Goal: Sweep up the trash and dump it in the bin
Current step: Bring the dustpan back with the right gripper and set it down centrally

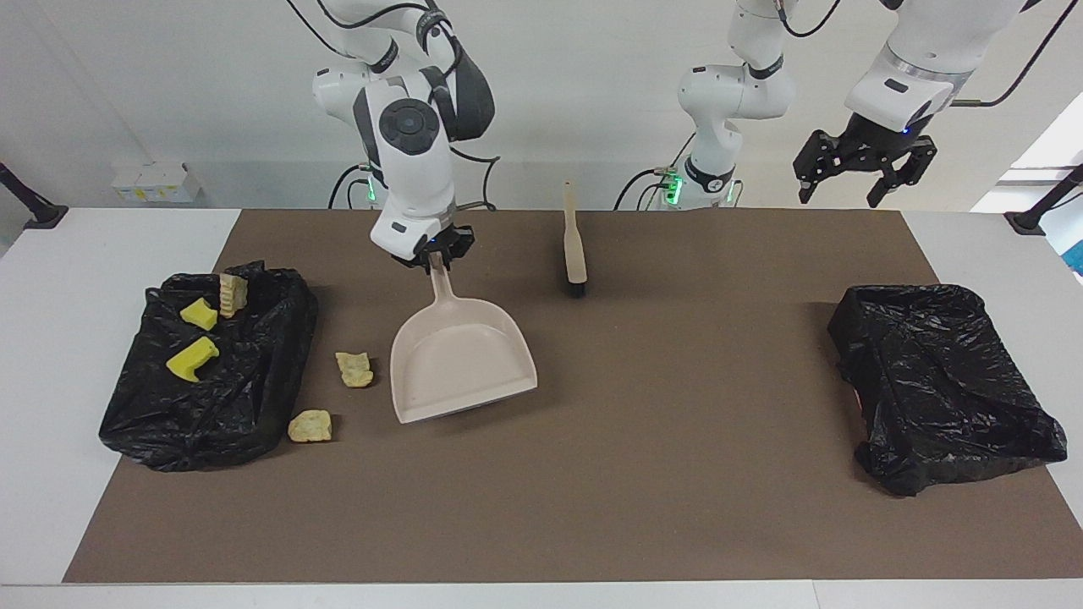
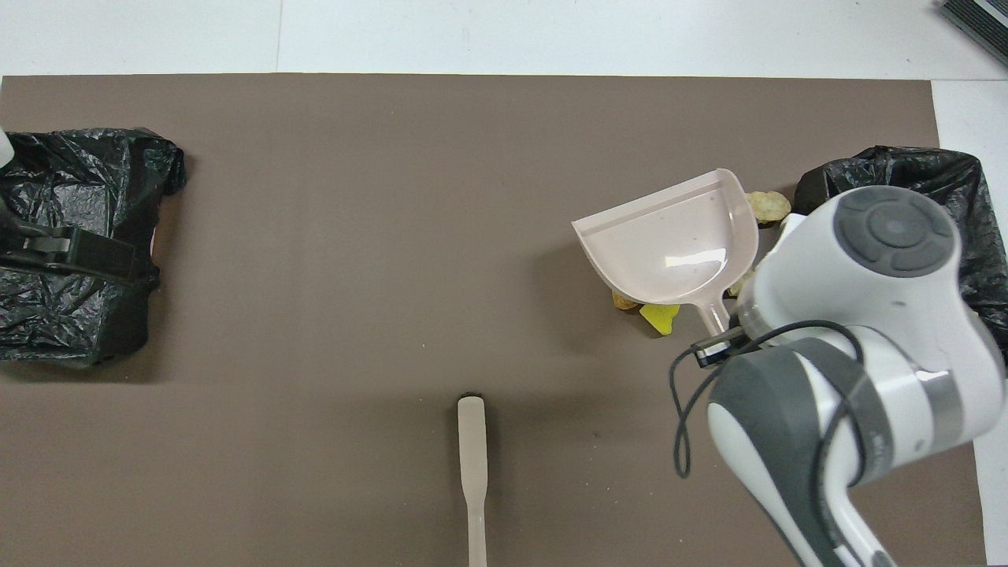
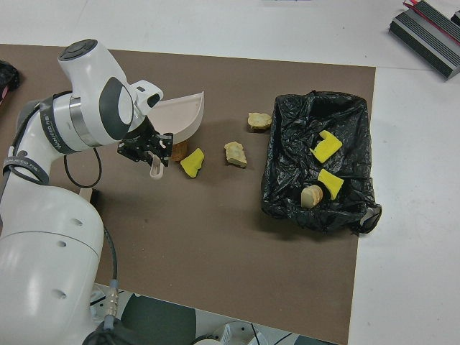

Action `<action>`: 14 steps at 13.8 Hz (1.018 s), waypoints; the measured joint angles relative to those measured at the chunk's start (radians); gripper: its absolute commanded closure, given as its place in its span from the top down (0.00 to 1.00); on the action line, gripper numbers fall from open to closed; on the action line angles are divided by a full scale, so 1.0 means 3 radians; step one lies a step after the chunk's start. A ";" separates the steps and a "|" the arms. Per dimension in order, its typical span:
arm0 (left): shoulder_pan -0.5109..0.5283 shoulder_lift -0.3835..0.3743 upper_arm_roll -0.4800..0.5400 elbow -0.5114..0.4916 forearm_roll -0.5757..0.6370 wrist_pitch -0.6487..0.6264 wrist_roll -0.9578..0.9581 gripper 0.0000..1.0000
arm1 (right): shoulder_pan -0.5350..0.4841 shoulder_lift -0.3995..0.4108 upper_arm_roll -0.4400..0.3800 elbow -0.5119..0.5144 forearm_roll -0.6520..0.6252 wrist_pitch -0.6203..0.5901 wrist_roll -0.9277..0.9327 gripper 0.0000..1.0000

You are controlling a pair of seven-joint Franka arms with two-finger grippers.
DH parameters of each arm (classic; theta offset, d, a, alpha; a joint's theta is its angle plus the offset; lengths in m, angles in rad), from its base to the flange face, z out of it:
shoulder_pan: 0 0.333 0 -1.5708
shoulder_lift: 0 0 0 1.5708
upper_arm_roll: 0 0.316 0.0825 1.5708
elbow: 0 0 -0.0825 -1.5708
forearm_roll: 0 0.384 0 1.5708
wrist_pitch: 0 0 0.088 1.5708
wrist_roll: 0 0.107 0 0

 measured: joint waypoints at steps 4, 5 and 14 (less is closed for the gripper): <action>0.0000 -0.0002 0.0000 0.0000 0.0000 -0.0002 0.0003 1.00 | 0.0411 0.0466 0.0000 0.0319 0.0040 0.0226 0.0770 0.00; 0.0000 -0.0003 0.0000 0.0000 0.0000 -0.0002 0.0004 1.00 | 0.0512 0.0599 -0.0001 0.0420 0.0060 0.0270 0.0945 0.00; 0.0000 -0.0005 0.0000 0.0000 0.0000 -0.0002 0.0009 1.00 | 0.0935 0.1559 -0.0010 0.1310 0.0074 0.0619 0.1676 1.00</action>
